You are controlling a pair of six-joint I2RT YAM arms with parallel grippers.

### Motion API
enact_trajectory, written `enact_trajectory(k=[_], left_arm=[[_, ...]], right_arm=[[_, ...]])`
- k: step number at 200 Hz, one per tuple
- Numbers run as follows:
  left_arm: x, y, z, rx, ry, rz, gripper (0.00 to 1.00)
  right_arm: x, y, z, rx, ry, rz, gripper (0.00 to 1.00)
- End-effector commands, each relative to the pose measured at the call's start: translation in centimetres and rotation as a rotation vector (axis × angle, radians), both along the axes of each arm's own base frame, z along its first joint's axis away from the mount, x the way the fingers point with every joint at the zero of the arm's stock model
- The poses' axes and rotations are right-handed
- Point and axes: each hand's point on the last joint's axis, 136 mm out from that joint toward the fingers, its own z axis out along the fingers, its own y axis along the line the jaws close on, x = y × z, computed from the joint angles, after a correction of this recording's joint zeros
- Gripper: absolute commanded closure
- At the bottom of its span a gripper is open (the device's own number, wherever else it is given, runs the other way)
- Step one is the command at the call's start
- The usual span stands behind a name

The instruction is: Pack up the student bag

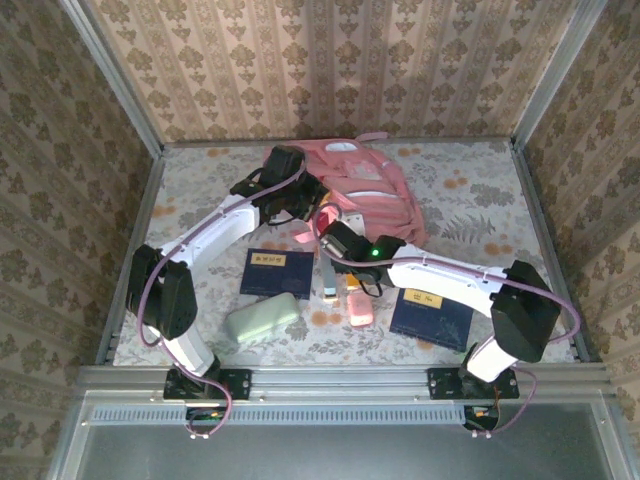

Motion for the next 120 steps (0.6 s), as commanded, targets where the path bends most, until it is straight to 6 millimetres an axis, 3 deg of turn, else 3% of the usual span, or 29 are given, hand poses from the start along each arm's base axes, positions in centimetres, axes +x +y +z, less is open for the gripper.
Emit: enact_trajectory(k=[1, 65, 120], left_arm=[[0.3, -0.1, 4.1, -0.086, -0.047, 0.049, 1.00], [0.0, 0.0, 4.2, -0.097, -0.047, 0.051, 1.00], [0.0, 0.9, 4.2, -0.077, -0.058, 0.052, 1.00]], right_arm=[[1.0, -0.8, 0.4, -0.067, -0.054, -0.045, 0.63], [1.4, -0.1, -1.7, -0.084, -0.030, -0.028, 0.75], [1.6, -1.0, -0.2, -0.062, -0.073, -0.034, 0.84]])
